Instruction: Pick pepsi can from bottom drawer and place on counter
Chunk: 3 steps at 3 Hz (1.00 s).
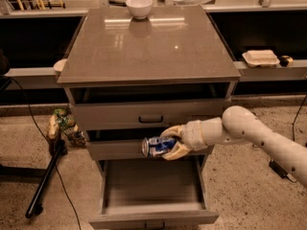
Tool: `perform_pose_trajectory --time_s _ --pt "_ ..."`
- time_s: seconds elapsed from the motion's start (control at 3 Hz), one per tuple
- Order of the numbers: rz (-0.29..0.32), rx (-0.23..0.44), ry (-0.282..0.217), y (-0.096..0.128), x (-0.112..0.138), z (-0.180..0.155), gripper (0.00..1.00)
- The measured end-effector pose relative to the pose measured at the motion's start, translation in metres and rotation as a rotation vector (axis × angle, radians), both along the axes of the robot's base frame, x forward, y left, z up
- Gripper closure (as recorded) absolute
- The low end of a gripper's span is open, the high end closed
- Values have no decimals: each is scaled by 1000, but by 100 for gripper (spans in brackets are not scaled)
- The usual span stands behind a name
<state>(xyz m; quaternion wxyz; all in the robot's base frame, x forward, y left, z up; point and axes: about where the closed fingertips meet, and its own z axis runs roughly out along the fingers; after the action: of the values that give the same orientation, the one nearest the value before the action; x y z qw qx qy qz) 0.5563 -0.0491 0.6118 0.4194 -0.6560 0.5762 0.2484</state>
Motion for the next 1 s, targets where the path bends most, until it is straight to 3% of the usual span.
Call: perform_pose_trajectory --time_s 0.67,1.0 --pt "-20 -25 -43 -57 14 113 100" --pt "-20 -25 -43 -58 14 113 100"
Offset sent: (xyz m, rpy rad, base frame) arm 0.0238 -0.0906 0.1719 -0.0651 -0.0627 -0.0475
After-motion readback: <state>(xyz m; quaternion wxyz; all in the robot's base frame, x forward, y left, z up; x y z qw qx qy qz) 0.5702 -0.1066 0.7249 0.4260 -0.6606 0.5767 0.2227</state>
